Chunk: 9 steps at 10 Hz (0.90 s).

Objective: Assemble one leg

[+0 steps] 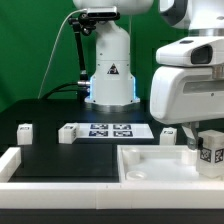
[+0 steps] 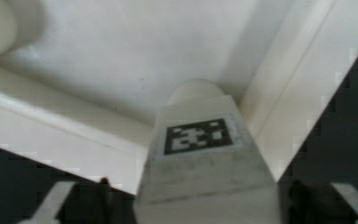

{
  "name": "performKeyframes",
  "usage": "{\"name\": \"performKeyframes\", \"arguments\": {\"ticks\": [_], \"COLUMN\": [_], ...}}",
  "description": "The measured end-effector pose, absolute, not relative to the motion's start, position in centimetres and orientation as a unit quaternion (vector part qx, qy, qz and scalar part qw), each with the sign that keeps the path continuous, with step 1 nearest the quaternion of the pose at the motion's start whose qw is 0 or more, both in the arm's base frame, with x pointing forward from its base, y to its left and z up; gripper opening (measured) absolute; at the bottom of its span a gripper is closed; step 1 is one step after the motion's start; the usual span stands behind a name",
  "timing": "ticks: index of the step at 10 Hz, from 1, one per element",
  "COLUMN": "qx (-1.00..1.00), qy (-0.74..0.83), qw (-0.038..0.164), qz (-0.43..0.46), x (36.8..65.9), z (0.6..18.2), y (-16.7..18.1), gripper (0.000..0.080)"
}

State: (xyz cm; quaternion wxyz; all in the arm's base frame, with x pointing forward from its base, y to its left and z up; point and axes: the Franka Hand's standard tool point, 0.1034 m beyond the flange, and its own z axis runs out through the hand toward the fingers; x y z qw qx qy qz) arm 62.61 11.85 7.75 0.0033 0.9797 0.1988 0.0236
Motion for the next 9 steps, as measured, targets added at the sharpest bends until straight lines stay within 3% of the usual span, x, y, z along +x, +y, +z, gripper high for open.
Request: {"name": "performKeyframes", "arguments": {"ticks": [1,2,6,9], "qx": [0.982,0.982,0.999,0.987], "qy": [0.186,0.187,0.037,-0.154], "qw": [0.003,0.003,-0.011,-0.033], "qz": [0.024,0.024,0.028,0.031], "x": [62.61,62.6,62.62,62.6], "z": [7.75,7.74,7.63,7.55], "y": [11.85,11.83,11.83,11.61], "gripper": [0.0346,0.029,0.029,0.029]}}
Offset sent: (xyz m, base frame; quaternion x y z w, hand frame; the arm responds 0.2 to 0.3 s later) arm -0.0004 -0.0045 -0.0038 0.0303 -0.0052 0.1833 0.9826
